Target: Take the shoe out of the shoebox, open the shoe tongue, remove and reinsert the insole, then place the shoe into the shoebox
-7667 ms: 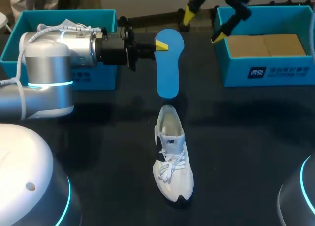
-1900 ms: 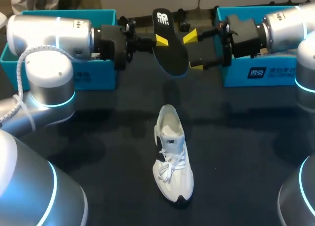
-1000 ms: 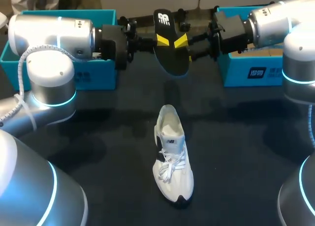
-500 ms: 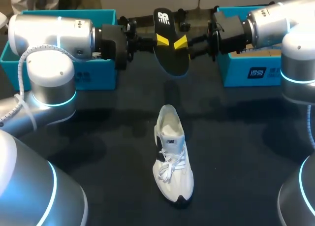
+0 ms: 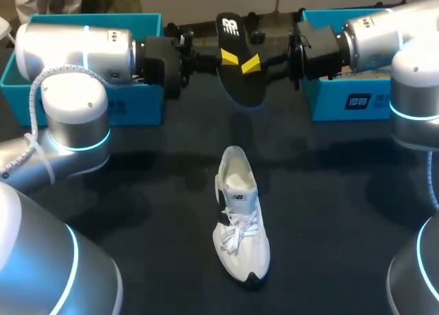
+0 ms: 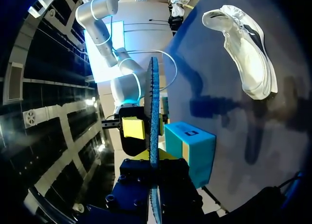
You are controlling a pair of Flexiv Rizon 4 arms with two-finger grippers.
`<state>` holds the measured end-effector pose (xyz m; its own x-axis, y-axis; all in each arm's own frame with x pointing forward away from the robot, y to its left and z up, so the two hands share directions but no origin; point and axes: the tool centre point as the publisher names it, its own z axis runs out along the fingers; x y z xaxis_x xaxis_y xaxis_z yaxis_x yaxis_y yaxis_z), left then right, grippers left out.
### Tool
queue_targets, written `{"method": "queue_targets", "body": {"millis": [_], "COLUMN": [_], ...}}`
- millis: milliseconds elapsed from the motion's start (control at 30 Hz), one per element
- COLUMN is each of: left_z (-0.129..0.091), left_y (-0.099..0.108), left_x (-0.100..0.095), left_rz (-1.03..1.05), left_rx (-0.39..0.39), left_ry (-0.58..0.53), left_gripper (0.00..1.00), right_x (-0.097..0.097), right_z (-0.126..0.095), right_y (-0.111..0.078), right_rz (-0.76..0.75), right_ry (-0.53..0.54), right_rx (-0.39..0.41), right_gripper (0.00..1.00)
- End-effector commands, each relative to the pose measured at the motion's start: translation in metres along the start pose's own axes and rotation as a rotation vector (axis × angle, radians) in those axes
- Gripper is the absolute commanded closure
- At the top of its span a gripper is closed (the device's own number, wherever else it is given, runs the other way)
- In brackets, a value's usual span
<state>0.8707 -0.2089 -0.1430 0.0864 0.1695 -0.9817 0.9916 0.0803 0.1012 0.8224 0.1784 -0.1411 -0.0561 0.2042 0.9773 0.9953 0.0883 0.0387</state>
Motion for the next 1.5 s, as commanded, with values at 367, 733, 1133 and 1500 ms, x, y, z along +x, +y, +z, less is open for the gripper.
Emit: {"method": "queue_targets", "body": {"millis": [367,733,1133,1500], "left_z": [0.004,-0.006,-0.051,-0.057], "left_y": [0.002,0.001,-0.009,-0.01], "left_x": [0.001,0.001,0.013,0.017], "left_rz": [0.004,-0.053,-0.261,-0.227], "left_rx": [-0.018,-0.025,-0.035,-0.062], "left_ry": [0.005,0.024,0.329,0.367], "left_gripper": [1.0,0.0,0.0,0.0], "right_x": [-0.001,-0.002,-0.024,-0.026], "right_z": [0.003,-0.001,-0.014,-0.014], "right_y": [0.002,0.0,-0.006,-0.006], "right_rz": [0.005,-0.052,-0.226,-0.226], "right_ry": [0.005,0.001,-0.011,-0.012], "right_rx": [-0.007,-0.051,-0.096,-0.106], "right_gripper": [1.0,1.0,1.0,1.0]}}
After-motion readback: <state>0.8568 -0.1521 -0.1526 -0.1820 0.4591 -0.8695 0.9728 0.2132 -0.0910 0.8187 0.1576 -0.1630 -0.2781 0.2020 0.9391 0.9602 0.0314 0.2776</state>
